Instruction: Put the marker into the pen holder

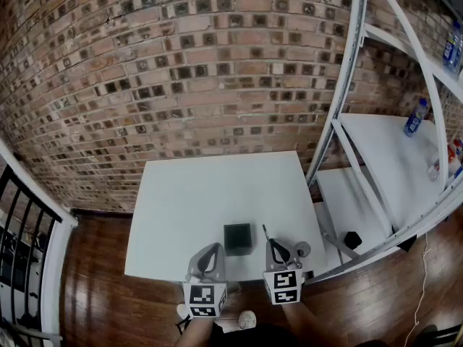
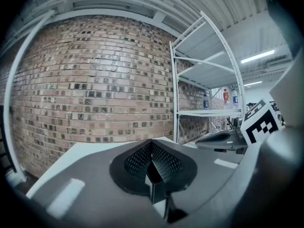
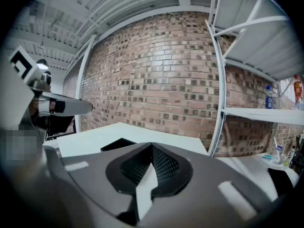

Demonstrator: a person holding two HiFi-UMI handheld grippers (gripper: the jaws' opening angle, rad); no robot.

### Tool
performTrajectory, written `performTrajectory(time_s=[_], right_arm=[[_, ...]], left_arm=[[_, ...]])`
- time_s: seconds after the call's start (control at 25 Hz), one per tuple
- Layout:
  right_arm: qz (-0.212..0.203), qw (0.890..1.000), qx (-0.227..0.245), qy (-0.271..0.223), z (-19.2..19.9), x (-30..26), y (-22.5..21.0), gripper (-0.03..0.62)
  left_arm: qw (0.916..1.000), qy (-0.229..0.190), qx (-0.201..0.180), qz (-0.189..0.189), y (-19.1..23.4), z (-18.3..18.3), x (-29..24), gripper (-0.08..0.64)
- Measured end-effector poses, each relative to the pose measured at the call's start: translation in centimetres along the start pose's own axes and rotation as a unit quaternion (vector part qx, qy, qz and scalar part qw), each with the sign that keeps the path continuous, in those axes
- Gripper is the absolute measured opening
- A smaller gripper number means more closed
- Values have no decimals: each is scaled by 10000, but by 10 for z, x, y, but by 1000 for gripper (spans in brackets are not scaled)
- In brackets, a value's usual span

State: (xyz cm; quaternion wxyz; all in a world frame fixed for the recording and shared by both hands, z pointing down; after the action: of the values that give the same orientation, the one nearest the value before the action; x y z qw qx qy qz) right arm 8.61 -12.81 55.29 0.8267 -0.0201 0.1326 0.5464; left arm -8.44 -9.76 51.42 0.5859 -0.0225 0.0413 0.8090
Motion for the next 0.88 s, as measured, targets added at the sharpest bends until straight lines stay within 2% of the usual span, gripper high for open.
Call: performTrajectory(time_s=[0.28,0.4,0.48,0.52,0.68,0.88], right_arm=[[-16,9958,108,906,37,-37,-6,2],[-139,9884,87,1508,60,-53,-7,3],[-183,9826,182,1839,77,-63,-8,55],[-189,9799,231,1973,83,-68,-9,57],[-204,9691,344,2433,103,-87,-15,58],[-438,9561,233,2887,118,-104,-17,57]], left_arm=[[9998,205,59,-23,13,15,-3,12],[9995,292,94,-46,17,23,-3,14],[9993,344,116,-52,18,28,-3,12],[9993,363,122,-49,19,30,-3,12],[9990,417,140,-59,24,34,-4,14],[9986,474,177,-147,33,35,-5,14]])
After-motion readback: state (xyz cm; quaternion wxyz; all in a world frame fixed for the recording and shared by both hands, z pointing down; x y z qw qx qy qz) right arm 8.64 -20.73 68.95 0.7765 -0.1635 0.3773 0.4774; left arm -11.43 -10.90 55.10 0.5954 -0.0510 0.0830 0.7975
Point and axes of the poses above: the fingertips, and each gripper's own axes: x backward along the fingers, y to its left, z out of its underside, the point moved 5 cm from there along x, backward along the fingers, and after that the axes turned 4 degrees about -y, right-handed, at the moved point
